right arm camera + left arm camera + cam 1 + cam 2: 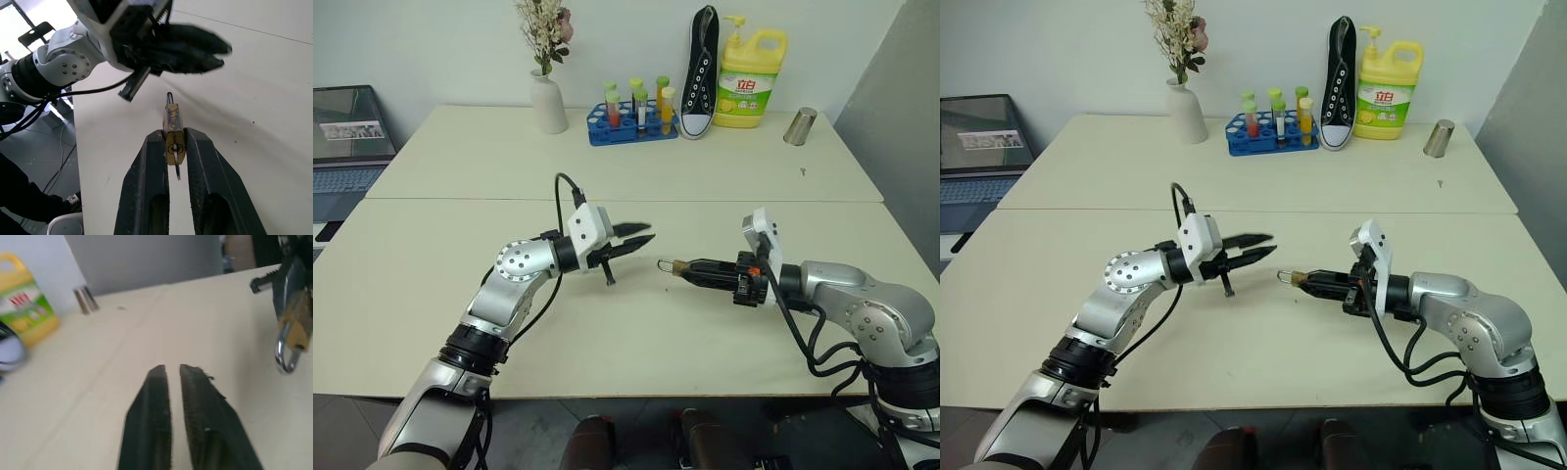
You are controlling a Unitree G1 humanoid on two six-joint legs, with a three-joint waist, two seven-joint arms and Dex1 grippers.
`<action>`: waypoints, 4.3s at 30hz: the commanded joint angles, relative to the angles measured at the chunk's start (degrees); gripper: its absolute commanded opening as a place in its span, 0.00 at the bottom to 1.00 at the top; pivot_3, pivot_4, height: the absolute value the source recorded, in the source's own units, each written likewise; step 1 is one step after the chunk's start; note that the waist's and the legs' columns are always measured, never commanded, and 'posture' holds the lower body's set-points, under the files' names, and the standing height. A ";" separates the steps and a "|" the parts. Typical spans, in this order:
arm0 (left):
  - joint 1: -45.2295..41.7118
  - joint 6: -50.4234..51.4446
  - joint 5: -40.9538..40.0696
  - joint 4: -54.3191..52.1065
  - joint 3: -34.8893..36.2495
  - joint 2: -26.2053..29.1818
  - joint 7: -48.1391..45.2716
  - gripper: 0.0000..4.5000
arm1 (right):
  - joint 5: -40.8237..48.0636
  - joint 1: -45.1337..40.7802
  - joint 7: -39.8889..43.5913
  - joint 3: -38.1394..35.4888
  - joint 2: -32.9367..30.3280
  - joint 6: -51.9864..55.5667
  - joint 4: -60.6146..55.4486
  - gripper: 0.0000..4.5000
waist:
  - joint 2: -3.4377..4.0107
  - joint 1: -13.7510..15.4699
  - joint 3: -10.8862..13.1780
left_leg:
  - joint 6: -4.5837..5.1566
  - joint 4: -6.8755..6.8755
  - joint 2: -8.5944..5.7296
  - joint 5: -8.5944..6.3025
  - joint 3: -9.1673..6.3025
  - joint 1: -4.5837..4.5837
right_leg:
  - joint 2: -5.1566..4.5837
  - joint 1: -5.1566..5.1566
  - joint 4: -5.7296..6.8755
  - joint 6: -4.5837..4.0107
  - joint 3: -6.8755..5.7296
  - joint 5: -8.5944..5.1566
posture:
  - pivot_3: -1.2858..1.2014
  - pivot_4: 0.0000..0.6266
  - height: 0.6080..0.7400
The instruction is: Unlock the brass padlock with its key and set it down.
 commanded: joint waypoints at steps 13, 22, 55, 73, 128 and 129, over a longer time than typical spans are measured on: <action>3.66 18.17 -6.73 -11.77 5.16 -2.04 -6.99 0.00 | 1.52 -0.04 0.40 -2.07 -0.21 -1.65 -2.50 0.03 | 0.00 0.00 0.00 | 0.00 0.00 0.01 0.00 -0.02 0.01 | 0.00 0.00 0.01 0.00 0.14 0.00 | 0.52 0.24 1.00; 5.26 28.10 -12.03 -18.87 8.29 -1.01 -8.25 0.00 | 0.44 -0.07 0.64 -1.47 -0.44 -2.53 -1.22 0.03 | 0.00 0.02 0.00 | 0.00 0.00 0.01 0.00 -0.03 0.00 | -0.01 0.00 0.00 0.00 0.14 -0.01 | 0.52 0.24 1.00; 3.22 36.45 -15.60 -20.66 12.24 -3.59 -4.38 0.00 | -0.62 0.18 2.19 -0.73 -0.37 -2.61 -1.14 0.03 | 0.00 0.04 0.00 | 0.00 0.00 0.00 0.00 -0.03 0.00 | -0.01 0.00 -0.01 0.00 0.15 -0.01 | 0.52 0.24 1.00; 9.68 -14.13 10.43 -13.45 6.77 5.91 -17.67 0.39 | 1.73 0.97 -0.78 -1.55 -0.80 4.65 0.76 0.03 | 0.02 0.24 0.02 | 0.00 -0.05 0.00 0.00 0.06 0.01 | -0.06 -0.02 -0.07 -0.12 0.21 0.00 | 0.52 0.24 1.00; 15.76 11.80 3.73 -19.00 8.64 11.84 -17.25 1.00 | -15.34 24.43 7.17 -7.69 -16.78 -18.99 -13.74 0.99 | 0.00 0.07 0.05 | 0.00 -0.03 0.04 -0.01 0.04 0.03 | -0.03 0.00 -0.09 -0.03 0.13 -0.07 | 0.52 0.24 1.00; 15.59 11.53 3.41 -18.87 8.85 11.53 -17.62 1.00 | -15.52 24.66 8.36 -7.44 -17.25 -19.72 -13.87 0.99 | 0.00 0.07 0.05 | 0.00 -0.03 0.04 -0.01 0.04 0.04 | -0.03 0.00 -0.08 -0.03 0.13 -0.07 | 0.52 0.24 1.00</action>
